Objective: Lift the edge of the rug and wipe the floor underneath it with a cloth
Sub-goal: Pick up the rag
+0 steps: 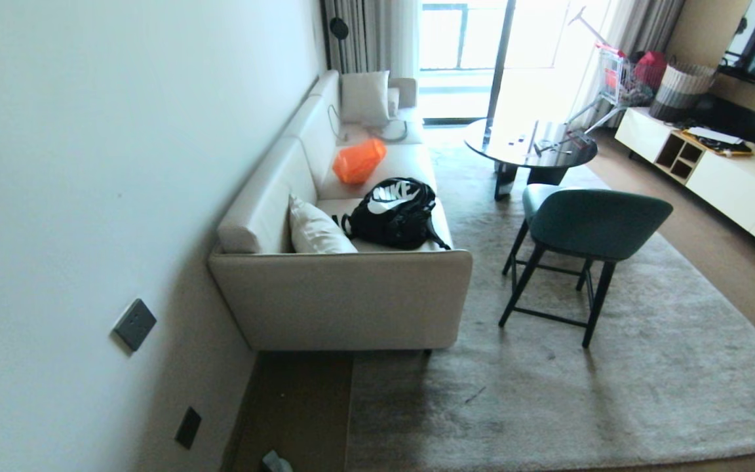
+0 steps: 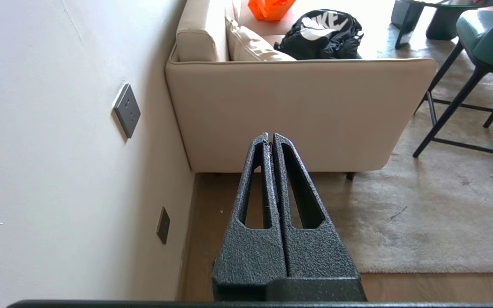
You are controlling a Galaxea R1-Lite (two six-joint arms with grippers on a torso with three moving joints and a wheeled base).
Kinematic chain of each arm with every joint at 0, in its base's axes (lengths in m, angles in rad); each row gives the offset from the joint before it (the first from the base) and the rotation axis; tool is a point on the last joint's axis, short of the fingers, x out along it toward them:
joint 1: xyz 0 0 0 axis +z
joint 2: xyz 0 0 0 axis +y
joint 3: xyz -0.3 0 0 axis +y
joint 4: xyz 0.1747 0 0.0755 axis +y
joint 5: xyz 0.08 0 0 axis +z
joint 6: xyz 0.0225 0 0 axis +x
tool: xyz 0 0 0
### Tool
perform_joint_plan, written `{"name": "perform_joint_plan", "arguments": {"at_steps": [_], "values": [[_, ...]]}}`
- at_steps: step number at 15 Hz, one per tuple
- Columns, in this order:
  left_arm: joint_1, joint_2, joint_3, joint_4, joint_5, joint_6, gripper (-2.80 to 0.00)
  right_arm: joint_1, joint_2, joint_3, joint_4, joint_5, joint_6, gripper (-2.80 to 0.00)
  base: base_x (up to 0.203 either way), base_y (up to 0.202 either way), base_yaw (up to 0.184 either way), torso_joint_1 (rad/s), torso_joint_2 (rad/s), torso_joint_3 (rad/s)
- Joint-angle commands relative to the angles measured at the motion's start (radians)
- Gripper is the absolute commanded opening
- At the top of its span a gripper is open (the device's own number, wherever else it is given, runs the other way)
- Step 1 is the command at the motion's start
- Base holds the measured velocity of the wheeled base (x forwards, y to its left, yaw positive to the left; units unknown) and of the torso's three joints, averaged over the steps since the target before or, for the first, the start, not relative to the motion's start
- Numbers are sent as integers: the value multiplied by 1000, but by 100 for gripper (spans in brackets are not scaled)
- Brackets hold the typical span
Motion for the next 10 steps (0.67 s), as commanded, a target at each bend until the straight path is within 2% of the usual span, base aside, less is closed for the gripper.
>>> {"name": "perform_joint_plan", "arguments": {"at_steps": [1,10], "values": [[0,0,0,-1,0,0,-280,0,0,0,0,0,-1,-280,0,0,0,0,0,0],[0,0,0,-1,0,0,-280,0,2,0,0,0,-1,-280,0,0,0,0,0,0]]}}
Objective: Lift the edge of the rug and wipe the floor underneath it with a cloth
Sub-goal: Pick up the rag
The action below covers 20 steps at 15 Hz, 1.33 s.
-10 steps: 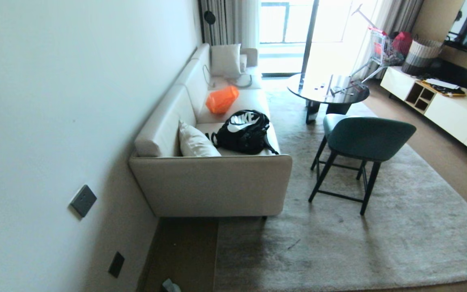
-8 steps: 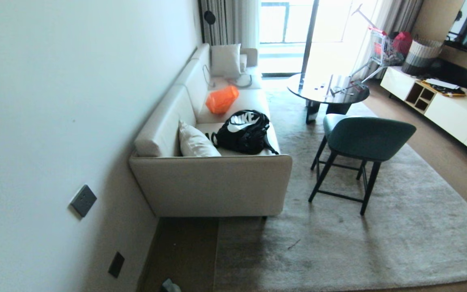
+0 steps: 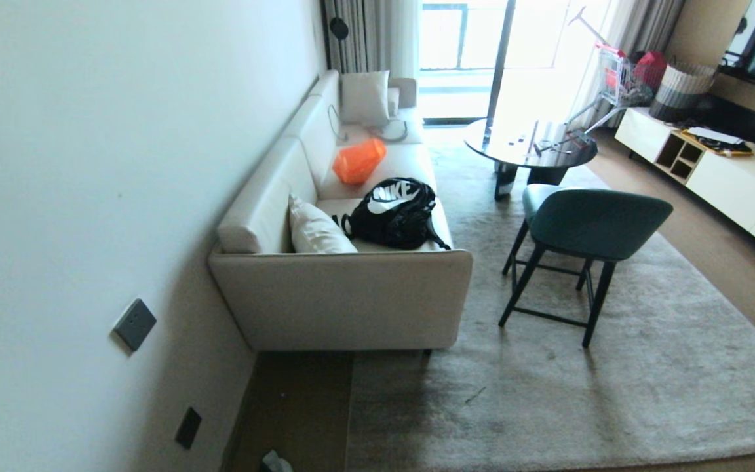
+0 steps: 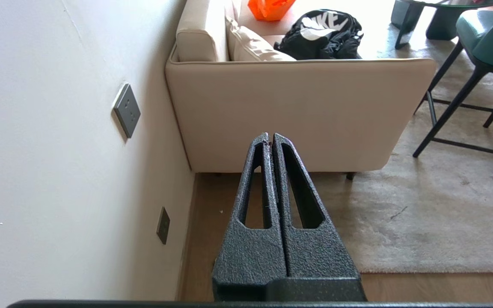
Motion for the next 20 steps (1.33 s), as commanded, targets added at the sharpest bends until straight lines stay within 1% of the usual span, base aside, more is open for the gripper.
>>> {"name": "perform_joint_plan", "arguments": {"at_steps": [1,20], "values": [[0,0,0,-1,0,0,-280,0,2,0,-1,0,-2,-280,0,0,0,0,0,0],[0,0,0,-1,0,-1,-280,0,2,0,-2,0,3,-280,0,0,0,0,0,0]]}}
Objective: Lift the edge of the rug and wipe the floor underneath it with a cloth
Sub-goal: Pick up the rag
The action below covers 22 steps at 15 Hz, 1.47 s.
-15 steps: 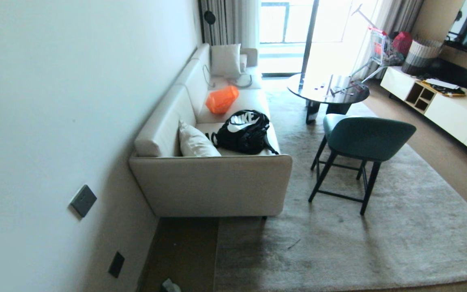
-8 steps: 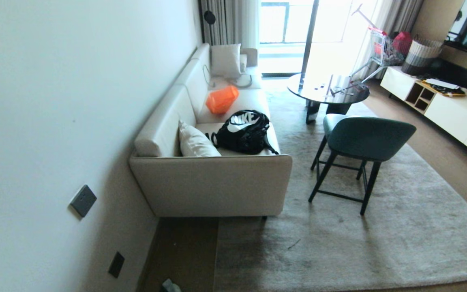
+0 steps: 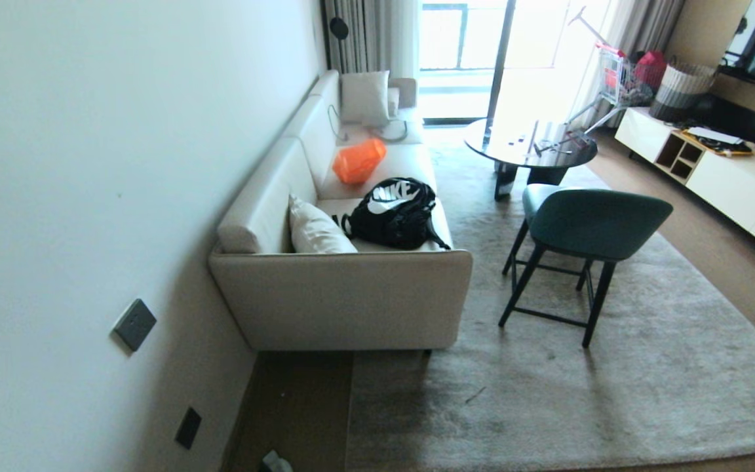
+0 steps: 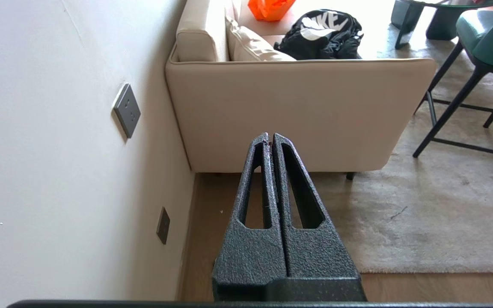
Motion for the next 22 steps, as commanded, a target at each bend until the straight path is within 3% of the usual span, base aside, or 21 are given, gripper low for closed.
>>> {"name": "perform_joint_plan", "arguments": {"at_steps": [1,22], "values": [[0,0,0,0,0,0,-280,0,2,0,-1,0,0,-280,0,0,0,0,0,0],[0,0,0,0,0,0,-280,0,2,0,-1,0,1,-280,0,0,0,0,0,0]]}}
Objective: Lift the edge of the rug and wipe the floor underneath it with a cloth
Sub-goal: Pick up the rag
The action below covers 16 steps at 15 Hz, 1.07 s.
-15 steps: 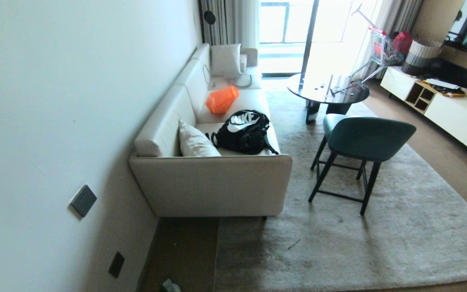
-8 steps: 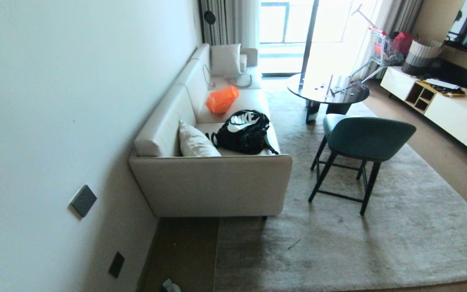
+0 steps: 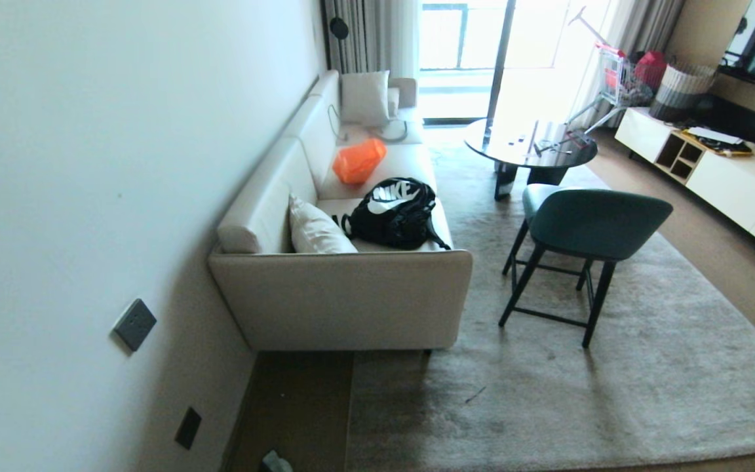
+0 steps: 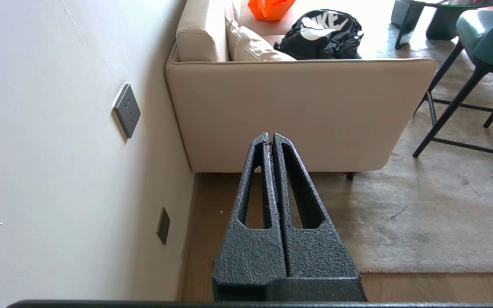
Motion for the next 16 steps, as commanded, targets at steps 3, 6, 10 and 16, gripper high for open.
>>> {"name": "perform_joint_plan", "arguments": {"at_steps": [3,6,10,16], "values": [[0,0,0,0,0,-1,-280,0,2,0,0,0,0,-280,0,0,0,0,0,0],[0,0,0,0,0,-1,-280,0,2,0,0,0,0,-280,0,0,0,0,0,0],[0,0,0,0,0,-1,-280,0,2,0,0,0,0,-280,0,0,0,0,0,0],[0,0,0,0,0,0,-280,0,2,0,0,0,0,-280,0,0,0,0,0,0]]}}
